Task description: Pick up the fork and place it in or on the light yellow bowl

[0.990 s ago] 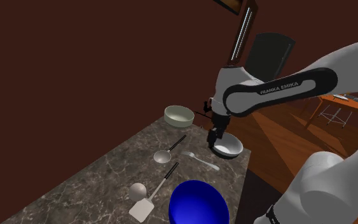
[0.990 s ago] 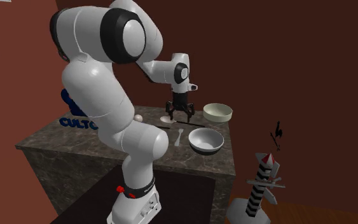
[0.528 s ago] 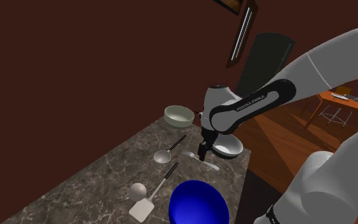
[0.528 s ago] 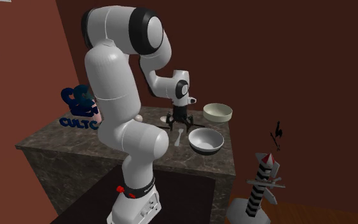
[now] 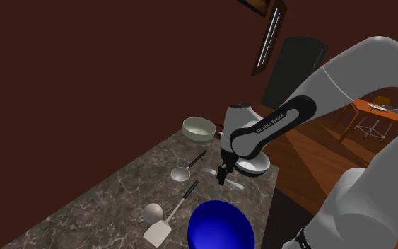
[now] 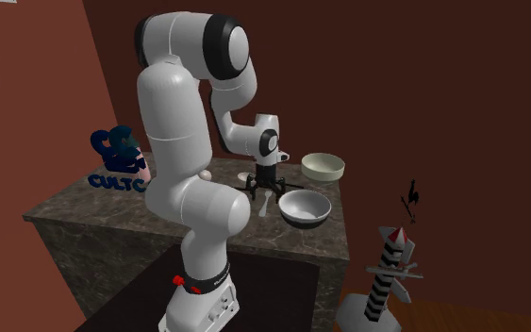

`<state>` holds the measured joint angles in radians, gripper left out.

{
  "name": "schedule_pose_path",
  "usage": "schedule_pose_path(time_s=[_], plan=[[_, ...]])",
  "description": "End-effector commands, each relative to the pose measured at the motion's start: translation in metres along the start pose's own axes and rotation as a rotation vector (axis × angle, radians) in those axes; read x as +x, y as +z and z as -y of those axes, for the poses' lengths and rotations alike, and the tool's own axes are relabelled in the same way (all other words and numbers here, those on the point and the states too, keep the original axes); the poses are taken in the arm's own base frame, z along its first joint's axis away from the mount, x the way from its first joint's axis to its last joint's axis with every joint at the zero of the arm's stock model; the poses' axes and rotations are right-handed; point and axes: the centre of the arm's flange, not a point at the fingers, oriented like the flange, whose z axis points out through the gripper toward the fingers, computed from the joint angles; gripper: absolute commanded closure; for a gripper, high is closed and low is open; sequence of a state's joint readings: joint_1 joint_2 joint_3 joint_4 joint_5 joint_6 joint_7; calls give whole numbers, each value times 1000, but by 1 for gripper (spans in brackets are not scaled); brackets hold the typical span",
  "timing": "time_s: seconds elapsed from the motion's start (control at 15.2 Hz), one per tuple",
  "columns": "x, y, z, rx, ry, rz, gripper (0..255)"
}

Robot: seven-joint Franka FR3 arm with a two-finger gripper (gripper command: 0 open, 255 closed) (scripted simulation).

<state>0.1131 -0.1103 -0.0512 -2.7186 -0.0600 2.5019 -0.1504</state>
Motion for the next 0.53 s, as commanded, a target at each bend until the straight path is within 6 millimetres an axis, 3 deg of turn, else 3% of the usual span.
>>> schedule_pose_path(time_s=[0.0,0.33,0.4,0.46], plan=[[-4,8,-3,5,10,16,0],[-4,8,-3,5,10,16,0],[-3,6,-3,5,10,16,255],[-4,6,-4,5,10,16,255]])
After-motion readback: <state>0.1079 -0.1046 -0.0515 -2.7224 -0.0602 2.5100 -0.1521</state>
